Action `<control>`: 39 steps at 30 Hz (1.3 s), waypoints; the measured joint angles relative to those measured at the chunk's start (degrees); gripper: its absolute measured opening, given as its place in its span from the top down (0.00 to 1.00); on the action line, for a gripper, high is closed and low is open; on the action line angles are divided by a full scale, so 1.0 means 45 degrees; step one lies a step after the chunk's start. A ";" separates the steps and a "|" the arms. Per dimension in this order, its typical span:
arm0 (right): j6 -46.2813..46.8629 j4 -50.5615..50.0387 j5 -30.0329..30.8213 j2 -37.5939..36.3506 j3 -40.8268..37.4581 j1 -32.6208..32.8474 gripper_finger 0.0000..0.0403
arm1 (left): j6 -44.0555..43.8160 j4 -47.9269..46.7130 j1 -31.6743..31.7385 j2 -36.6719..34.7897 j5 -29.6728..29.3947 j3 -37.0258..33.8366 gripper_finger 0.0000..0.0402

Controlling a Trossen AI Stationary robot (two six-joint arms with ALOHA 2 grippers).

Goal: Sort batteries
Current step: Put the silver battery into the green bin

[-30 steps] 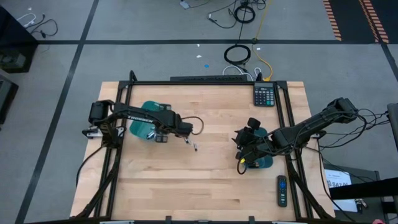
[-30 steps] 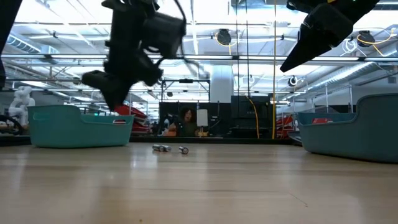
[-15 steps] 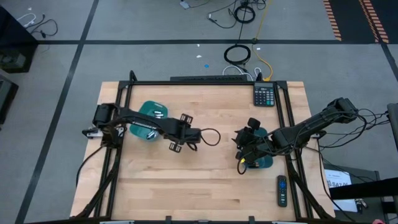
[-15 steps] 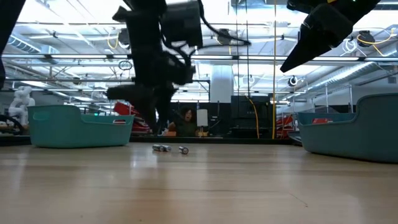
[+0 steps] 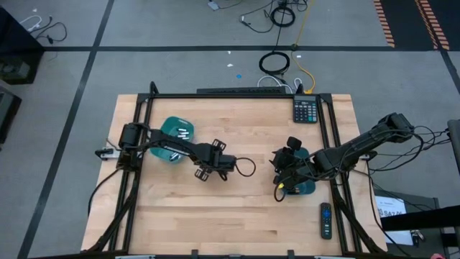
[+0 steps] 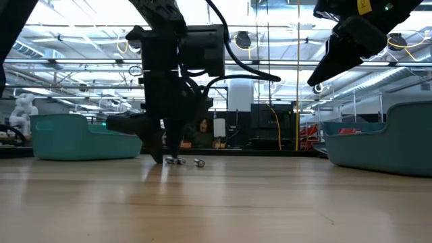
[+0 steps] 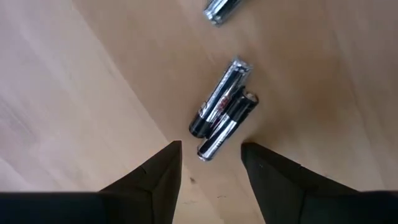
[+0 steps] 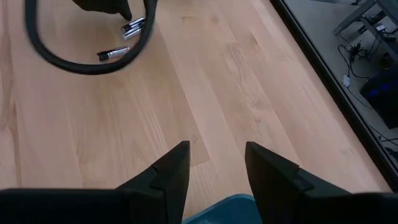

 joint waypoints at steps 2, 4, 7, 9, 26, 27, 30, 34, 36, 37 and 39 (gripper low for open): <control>-0.0009 0.0000 0.0000 0.0000 0.0000 0.0000 0.64 | 0.0331 0.0093 -0.0186 0.0008 -0.0235 -0.0017 0.53; -0.0032 0.0000 0.0000 0.0000 0.0000 0.0000 0.64 | 0.0618 0.0005 -0.0360 0.0043 -0.0416 0.0058 0.56; -0.0058 0.0000 0.0000 0.0000 0.0000 0.0000 0.64 | 0.0890 -0.0097 -0.0569 0.0073 -0.0359 0.0087 0.69; -0.0063 0.0025 0.0000 0.0000 0.0000 0.0000 0.64 | 0.0904 -0.0088 -0.0634 0.0078 -0.0033 0.0087 0.82; -0.0063 0.0296 -0.0015 0.0000 -0.0005 0.0000 0.64 | -0.2010 -0.4797 -0.0718 -0.0109 0.1041 0.2302 0.98; -0.0063 0.0296 -0.0019 0.0000 -0.0005 0.0000 0.64 | -0.2286 -0.5333 -0.0702 -0.0171 0.0948 0.2522 0.98; -0.0063 0.0301 -0.0017 -0.0005 -0.0005 0.0000 0.64 | -0.3466 -0.6380 -0.0574 -0.0238 0.1350 0.2686 0.97; -0.0009 0.0311 -0.0083 -0.0005 -0.0010 0.0000 0.64 | -0.5329 -0.5572 -0.0595 -0.0370 0.4227 0.2621 0.96; -0.0018 0.0298 -0.0297 -0.0005 -0.0010 0.0000 0.64 | -0.5802 -0.4823 -0.1101 -0.0367 0.4640 0.2623 0.93; -0.0014 0.0301 -0.0288 -0.0005 -0.0010 0.0000 0.64 | -0.5864 -0.4682 -0.1423 -0.0364 0.4613 0.2623 0.91; -0.0014 0.0296 -0.0298 -0.0005 -0.0010 0.0000 0.64 | -0.5843 -0.4597 -0.2087 -0.0371 0.4110 0.2623 0.85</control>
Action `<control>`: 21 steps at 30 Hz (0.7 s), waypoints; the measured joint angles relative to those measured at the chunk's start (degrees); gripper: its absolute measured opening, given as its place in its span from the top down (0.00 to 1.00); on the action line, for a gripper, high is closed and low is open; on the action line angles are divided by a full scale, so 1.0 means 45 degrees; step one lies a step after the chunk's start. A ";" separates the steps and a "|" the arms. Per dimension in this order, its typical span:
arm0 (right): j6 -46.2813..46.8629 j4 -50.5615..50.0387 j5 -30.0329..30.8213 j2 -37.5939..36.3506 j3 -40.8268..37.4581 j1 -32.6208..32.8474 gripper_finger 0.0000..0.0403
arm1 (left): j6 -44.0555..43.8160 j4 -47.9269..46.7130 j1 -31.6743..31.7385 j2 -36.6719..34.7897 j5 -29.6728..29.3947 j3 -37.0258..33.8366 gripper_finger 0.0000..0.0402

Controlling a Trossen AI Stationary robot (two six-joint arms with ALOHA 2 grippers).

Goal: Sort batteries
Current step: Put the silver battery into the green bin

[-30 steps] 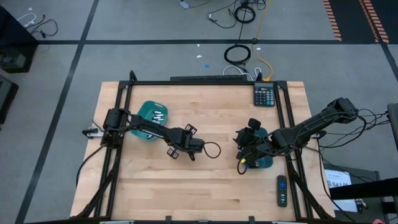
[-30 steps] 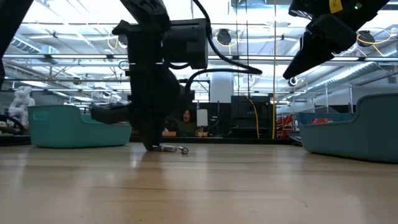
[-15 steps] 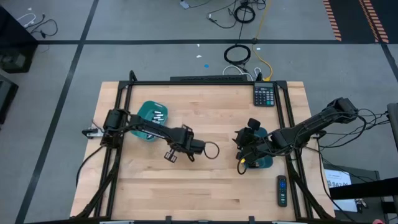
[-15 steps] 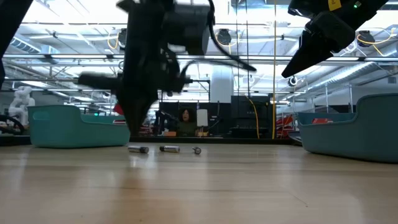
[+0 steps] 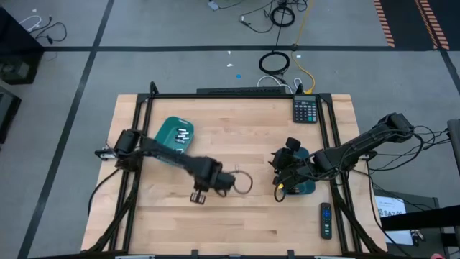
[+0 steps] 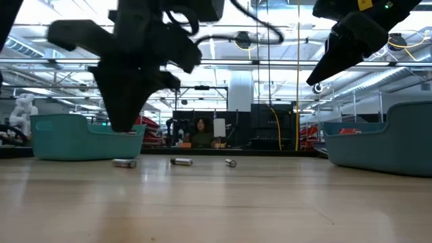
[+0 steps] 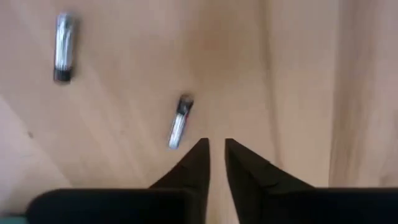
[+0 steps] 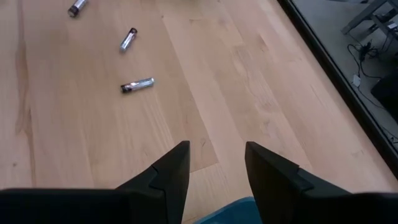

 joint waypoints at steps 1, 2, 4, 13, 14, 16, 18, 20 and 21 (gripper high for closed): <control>0.0000 0.0000 -0.0007 0.0000 0.0000 0.0000 0.64 | -0.0012 0.0122 -0.0303 -0.0003 -0.0227 0.0000 0.82; 0.0000 0.0000 -0.0002 0.0000 0.0000 0.0000 0.64 | -0.0110 0.0156 -0.0583 -0.0003 -0.0297 0.0000 0.79; 0.0000 0.0000 0.0002 0.0000 0.0000 0.0000 0.64 | -0.0123 -0.0013 -0.1084 -0.0003 0.0168 0.0000 0.76; -0.0131 0.0450 -0.0025 0.0000 0.0000 0.0000 0.64 | -0.0412 0.1660 -0.1611 -0.0017 -0.0110 -0.1646 0.76; -0.0131 0.0478 -0.0057 0.0000 0.0000 0.0000 0.64 | -0.0543 0.1867 -0.1563 -0.0017 -0.0110 -0.1937 0.76; -0.0138 0.0604 -0.0054 0.0000 0.0000 0.0000 0.64 | -0.0628 0.2224 -0.1487 -0.0017 -0.0114 -0.2471 0.76; -0.0167 0.0636 -0.0059 0.0000 0.0000 0.0000 0.64 | -0.0643 0.2516 -0.1426 -0.0078 -0.0146 -0.2796 0.76; -0.0194 0.0666 -0.0052 0.0000 0.0000 0.0000 0.64 | -0.0669 0.2644 -0.1451 -0.0100 -0.0339 -0.2976 0.76; -0.0204 0.0665 -0.0056 0.0000 0.0000 0.0000 0.64 | -0.0663 0.2708 -0.1462 -0.0104 -0.0400 -0.3029 0.76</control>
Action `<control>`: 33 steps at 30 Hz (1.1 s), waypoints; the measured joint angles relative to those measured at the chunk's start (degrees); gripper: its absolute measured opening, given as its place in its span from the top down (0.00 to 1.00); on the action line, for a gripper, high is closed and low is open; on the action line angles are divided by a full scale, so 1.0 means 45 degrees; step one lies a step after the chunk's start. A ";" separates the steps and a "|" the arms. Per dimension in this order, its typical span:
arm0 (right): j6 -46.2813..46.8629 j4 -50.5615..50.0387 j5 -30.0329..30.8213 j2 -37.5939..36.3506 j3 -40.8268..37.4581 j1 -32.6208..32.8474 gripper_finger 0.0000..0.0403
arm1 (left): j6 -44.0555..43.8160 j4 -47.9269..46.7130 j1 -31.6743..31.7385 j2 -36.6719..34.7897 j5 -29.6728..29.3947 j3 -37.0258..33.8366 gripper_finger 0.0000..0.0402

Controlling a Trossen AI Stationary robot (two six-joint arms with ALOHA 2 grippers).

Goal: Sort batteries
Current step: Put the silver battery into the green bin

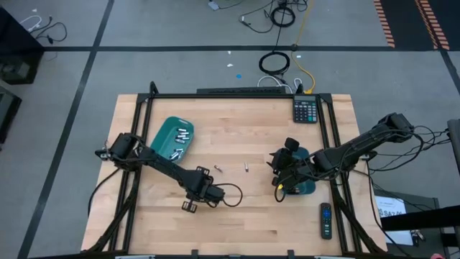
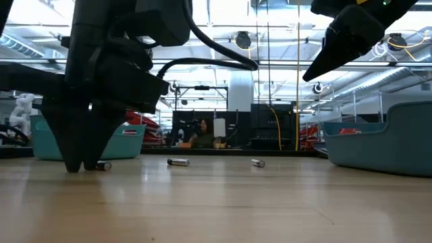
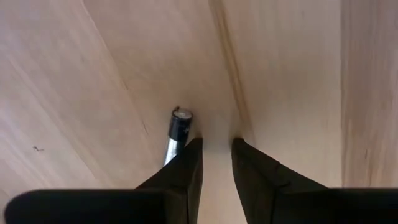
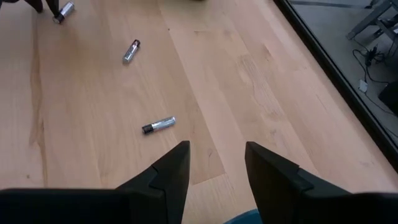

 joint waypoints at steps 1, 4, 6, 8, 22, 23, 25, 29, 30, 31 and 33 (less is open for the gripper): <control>-0.0027 -0.0005 0.0000 0.0000 0.0000 0.0000 0.64 | -0.0003 0.0028 0.0009 -0.0006 0.0003 -0.0008 0.76; -0.0075 -0.0001 0.0004 0.0000 0.0000 0.0000 0.64 | -0.0003 0.0014 0.0011 0.0011 0.0008 0.0106 0.76; -0.0088 -0.0002 0.0000 0.0000 0.0000 0.0000 0.64 | 0.0002 -0.0110 0.0014 0.0046 0.0027 0.0259 0.76; -0.0088 0.0000 0.0005 0.0000 0.0000 0.0000 0.64 | 0.0031 -0.0357 -0.0003 0.0091 0.0071 0.0501 0.76; -0.0117 0.0047 0.0006 0.0000 0.0000 0.0000 0.64 | 0.0050 -0.1863 -0.0169 0.0106 -0.1683 0.1135 0.76; -0.0129 0.0088 0.0006 0.0000 0.0000 0.0000 0.64 | 0.0050 -0.1884 -0.0161 0.0106 -0.1946 0.1135 0.76; -0.0126 0.0137 0.0010 0.0000 0.0000 0.0001 0.64 | 0.0091 -0.1785 -0.0116 0.0103 -0.2329 0.1113 0.76; -0.0126 0.0175 0.0010 0.0000 0.0000 0.0000 0.64 | 0.0510 -0.1237 0.0235 0.0096 -0.2231 0.0848 0.76; -0.0131 0.0189 0.0010 0.0000 0.0000 0.0005 0.64 | 0.0662 -0.1017 0.0346 0.0088 -0.2094 0.0752 0.76; -0.0126 0.0185 0.0010 0.0000 0.0000 0.0002 0.64 | 0.0796 -0.0768 0.0457 0.0087 -0.1949 0.0635 0.76; -0.0126 0.0185 0.0010 0.0000 0.0000 0.0000 0.64 | 0.1120 -0.0215 0.0672 0.0087 -0.1922 0.0393 0.76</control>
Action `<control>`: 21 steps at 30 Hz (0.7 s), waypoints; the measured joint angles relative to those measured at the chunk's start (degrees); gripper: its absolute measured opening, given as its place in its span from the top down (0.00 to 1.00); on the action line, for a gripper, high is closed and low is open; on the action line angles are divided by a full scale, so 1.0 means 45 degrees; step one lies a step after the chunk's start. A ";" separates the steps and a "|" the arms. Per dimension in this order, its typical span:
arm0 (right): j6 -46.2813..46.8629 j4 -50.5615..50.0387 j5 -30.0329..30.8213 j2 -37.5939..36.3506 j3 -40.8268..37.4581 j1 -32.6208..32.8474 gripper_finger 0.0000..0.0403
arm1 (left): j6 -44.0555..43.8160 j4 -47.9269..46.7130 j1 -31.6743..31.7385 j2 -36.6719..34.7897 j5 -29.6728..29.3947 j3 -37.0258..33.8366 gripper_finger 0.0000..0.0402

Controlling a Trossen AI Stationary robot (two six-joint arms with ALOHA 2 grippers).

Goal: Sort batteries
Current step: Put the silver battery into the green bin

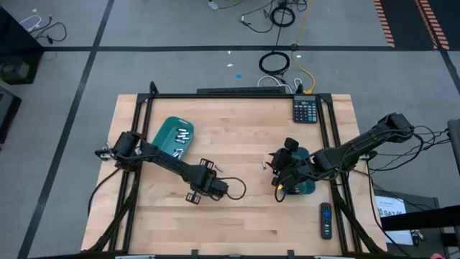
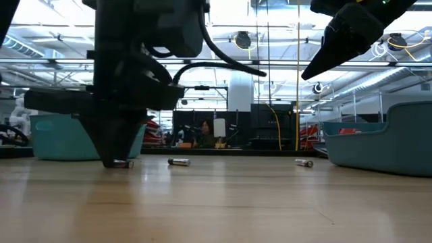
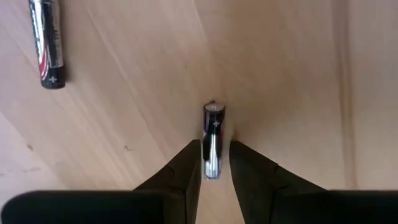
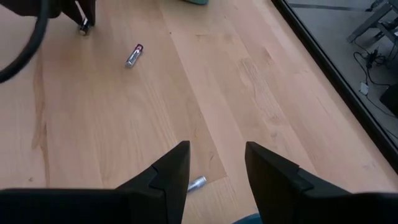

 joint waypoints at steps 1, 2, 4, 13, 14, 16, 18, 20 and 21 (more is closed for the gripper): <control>-0.0002 0.0000 0.0000 0.0000 0.0000 0.0004 0.64 | 0.0102 0.0180 0.0125 -0.0011 -0.0003 -0.0092 0.76; -0.0005 0.0000 0.0000 0.0000 0.0000 0.0002 0.64 | 0.0258 0.0335 0.0251 -0.0046 0.0025 -0.0181 0.76; -0.0005 -0.0005 0.0000 0.0000 0.0000 0.0005 0.64 | 0.0569 0.0524 0.0510 -0.0072 0.0436 -0.0285 0.76; -0.0102 -0.0005 0.0000 0.0000 0.0000 0.0000 0.64 | 0.1627 0.0310 0.0356 -0.0026 0.0111 -0.0117 0.95; -0.0102 -0.0004 0.0001 0.0000 0.0000 0.0001 0.64 | 0.1584 0.0119 0.0320 -0.0008 0.0004 -0.0035 0.95; -0.0102 -0.0005 0.0000 0.0000 0.0000 0.0002 0.64 | 0.1365 -0.0629 0.0254 0.0027 -0.0424 0.0224 0.95; -0.0101 0.0000 0.0000 0.0000 0.0000 0.0004 0.64 | 0.1167 -0.1624 0.0245 -0.0088 -0.0773 0.0531 0.95; -0.0086 -0.0005 0.0000 0.0000 0.0000 0.0000 0.64 | 0.0850 -0.2403 0.0241 -0.0422 -0.1032 0.0710 0.95; -0.0085 0.0000 0.0000 0.0000 0.0000 0.0000 0.64 | 0.0669 -0.2737 0.0308 -0.0693 -0.1143 0.0738 0.95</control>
